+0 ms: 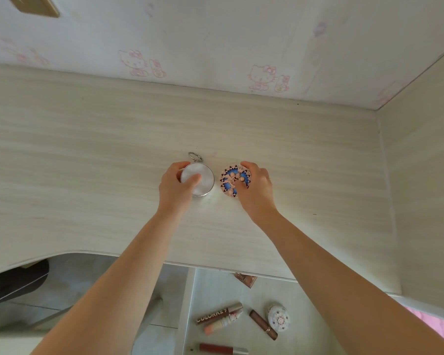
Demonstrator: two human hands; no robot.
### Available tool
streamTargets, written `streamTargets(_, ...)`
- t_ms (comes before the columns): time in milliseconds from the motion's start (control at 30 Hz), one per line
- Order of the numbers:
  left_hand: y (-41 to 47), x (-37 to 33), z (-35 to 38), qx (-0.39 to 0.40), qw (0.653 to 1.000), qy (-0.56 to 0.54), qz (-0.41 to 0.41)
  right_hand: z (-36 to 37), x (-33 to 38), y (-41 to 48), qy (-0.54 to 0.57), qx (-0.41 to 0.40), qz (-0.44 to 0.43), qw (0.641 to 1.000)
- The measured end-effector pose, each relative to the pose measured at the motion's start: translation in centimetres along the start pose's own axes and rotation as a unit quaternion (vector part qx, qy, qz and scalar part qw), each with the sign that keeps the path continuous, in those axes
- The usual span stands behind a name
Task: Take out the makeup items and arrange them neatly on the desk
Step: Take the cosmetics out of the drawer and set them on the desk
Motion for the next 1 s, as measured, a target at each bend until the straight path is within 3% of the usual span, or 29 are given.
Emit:
streamTargets(167,0.9,0.3,0.0,0.034,0.995,0.091,0.028,0.1,-0.3,0.3,-0.107,-0.018,-0.023,0.994)
streamTargets(500,2.2,0.2,0.4,0.063,0.98,0.184,0.03,0.2,-0.1,0.4,-0.161,-0.038,-0.051,0.985)
streamTargets(633,0.8,-1.2,0.5,0.026,0.966,0.222,0.128,0.5,-0.1,-0.8,-0.21,-0.093,-0.117,0.966)
streamTargets(767,-1.8,-1.6,1.7,0.034,0.914,0.298,0.274,1.7,-0.6,-1.9,-0.289,-0.126,-0.186,0.93)
streamTargets(1000,-2.4,-0.4,2.5,0.041,0.886,0.326,0.328,2.3,-1.0,-1.3,-0.311,-0.129,-0.208,0.918)
Point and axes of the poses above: each hand's wrist, its own y-axis towards the middle knuckle, its own z-axis out of the palm, x = y × z, the point moved 6 cm from there along y, towards the middle knuckle, and after that the axes turned 11 degrees about z, right-handed, at the moved point
